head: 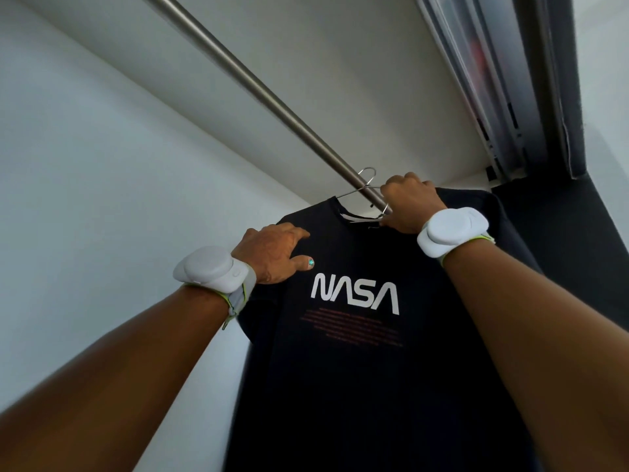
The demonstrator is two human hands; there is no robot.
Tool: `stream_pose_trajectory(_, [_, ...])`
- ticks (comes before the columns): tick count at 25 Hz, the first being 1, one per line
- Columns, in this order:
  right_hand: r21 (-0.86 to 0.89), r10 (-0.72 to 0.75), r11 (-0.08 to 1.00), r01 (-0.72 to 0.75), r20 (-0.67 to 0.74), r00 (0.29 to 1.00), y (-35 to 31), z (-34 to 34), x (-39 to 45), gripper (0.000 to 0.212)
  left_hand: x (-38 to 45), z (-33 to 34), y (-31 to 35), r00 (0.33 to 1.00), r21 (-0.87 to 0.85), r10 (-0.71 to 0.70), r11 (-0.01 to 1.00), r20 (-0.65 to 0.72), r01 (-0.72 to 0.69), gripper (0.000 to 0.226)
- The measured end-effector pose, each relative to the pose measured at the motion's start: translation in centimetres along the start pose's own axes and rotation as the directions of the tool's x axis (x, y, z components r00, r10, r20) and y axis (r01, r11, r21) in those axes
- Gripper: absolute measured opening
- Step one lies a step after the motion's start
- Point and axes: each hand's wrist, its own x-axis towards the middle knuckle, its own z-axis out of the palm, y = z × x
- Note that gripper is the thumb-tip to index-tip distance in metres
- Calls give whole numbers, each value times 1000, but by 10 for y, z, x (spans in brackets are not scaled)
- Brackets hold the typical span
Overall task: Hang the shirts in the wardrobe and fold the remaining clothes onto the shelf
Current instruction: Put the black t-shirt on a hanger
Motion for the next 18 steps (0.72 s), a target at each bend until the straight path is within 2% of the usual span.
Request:
stream_pose_trajectory(6, [13,-59,998,59,-27,998,-15,7,-11,45,-7,0,18,1000,-41,-16,999,16,17,62])
stream_pose_trajectory(9, [160,-55,984,80,-151,987,-16,3,-30,54,-21,-2,33,1000,-70,-4,998,-1,3,61])
stream_pose_trajectory(11, [246,-58,961,130,-278,959,-26,1,-55,49,-36,-3,43,1000,-71,-7,997,-2,7,60])
stream_pose_trajectory(12, [264,-73,952,154,-293,953,-31,0,-75,46,-47,-6,50,1000,-78,-9,997,12,10,60])
stream_pose_trajectory(15, [243,-129,954,174,-193,973,-47,-3,-147,45,-88,-10,76,999,-107,-29,994,33,32,58])
stream_pose_trajectory(18, [313,-57,943,109,-170,984,-58,-11,-244,44,-156,-5,112,996,-171,-87,982,-23,82,51])
